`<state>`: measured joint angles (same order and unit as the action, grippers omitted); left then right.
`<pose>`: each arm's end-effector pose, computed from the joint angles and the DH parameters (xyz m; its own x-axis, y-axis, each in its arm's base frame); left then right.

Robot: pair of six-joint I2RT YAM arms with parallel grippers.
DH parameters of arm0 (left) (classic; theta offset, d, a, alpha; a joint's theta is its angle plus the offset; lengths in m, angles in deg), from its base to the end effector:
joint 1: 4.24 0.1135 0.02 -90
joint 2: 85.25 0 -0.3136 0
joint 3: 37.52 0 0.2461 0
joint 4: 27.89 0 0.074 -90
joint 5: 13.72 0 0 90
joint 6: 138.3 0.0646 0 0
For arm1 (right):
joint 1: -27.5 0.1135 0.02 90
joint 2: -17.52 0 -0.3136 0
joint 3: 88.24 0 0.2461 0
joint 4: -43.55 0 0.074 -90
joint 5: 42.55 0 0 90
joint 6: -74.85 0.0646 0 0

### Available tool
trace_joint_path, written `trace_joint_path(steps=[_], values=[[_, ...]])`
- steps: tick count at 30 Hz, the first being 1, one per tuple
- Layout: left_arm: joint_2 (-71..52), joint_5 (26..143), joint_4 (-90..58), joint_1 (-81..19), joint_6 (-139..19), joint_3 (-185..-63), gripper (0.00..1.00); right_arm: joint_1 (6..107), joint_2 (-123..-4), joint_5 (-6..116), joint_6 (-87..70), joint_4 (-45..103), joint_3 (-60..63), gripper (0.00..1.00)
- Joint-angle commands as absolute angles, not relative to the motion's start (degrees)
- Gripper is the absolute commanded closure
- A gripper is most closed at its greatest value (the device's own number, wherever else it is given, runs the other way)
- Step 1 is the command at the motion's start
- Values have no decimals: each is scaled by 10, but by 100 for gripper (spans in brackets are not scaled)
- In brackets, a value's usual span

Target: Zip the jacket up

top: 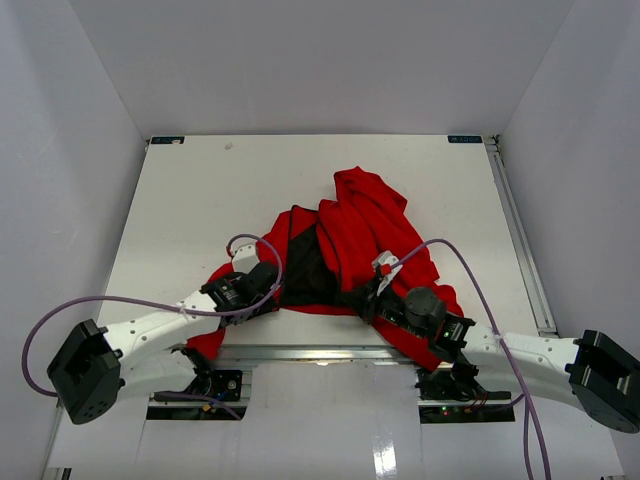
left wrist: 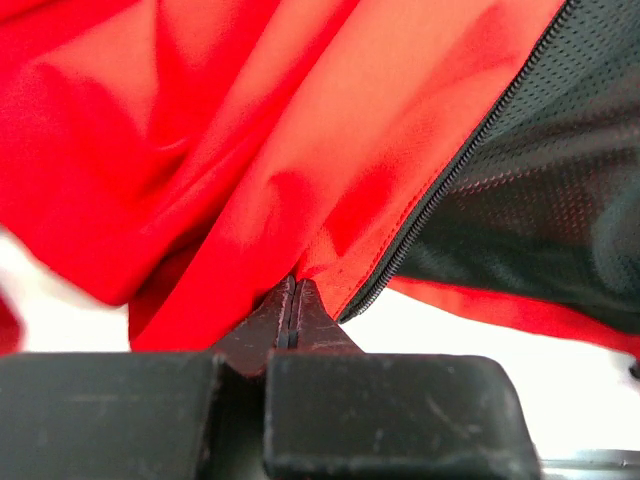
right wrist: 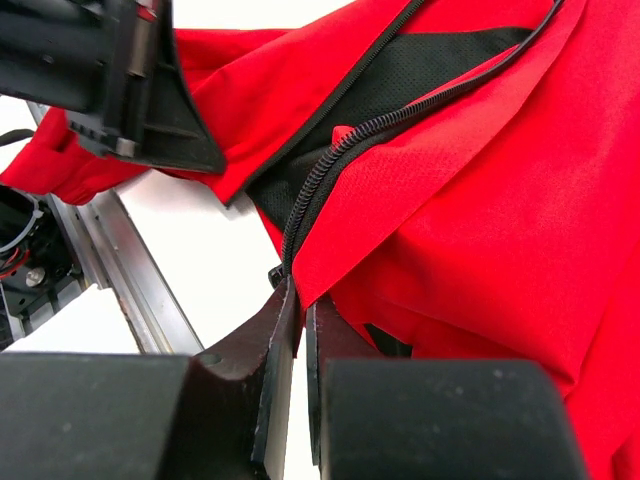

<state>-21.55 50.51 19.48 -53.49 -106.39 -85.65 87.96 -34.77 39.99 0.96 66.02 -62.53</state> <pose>0.1376 -0.1167 0.2109 -0.7768 -0.2696 -0.5691 -0.2011 0.9626 -0.1815 0.0990 0.1577 0.2416 -0.2556 0.1070 -0.9608 -0.7576 0.5952 0.2678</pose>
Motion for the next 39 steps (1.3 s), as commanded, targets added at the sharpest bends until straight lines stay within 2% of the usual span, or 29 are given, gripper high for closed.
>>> trace_joint_path(steps=[1,15,21,28,36,39], values=[[-293,479,253,-534,-1070,-876,100,881,-347,403,13,692,-602,92],[-396,519,93,-535,-929,-867,100,881,-375,411,8,699,-599,92],[-408,510,133,-535,-933,-883,100,881,-384,411,9,702,-597,92],[-409,476,248,-535,-1016,-910,100,882,-387,412,12,700,-592,92],[-462,524,236,-535,-1082,-812,100,881,-389,410,15,697,-592,92],[-475,533,226,-535,-1078,-796,85,882,-386,409,15,697,-593,92]])
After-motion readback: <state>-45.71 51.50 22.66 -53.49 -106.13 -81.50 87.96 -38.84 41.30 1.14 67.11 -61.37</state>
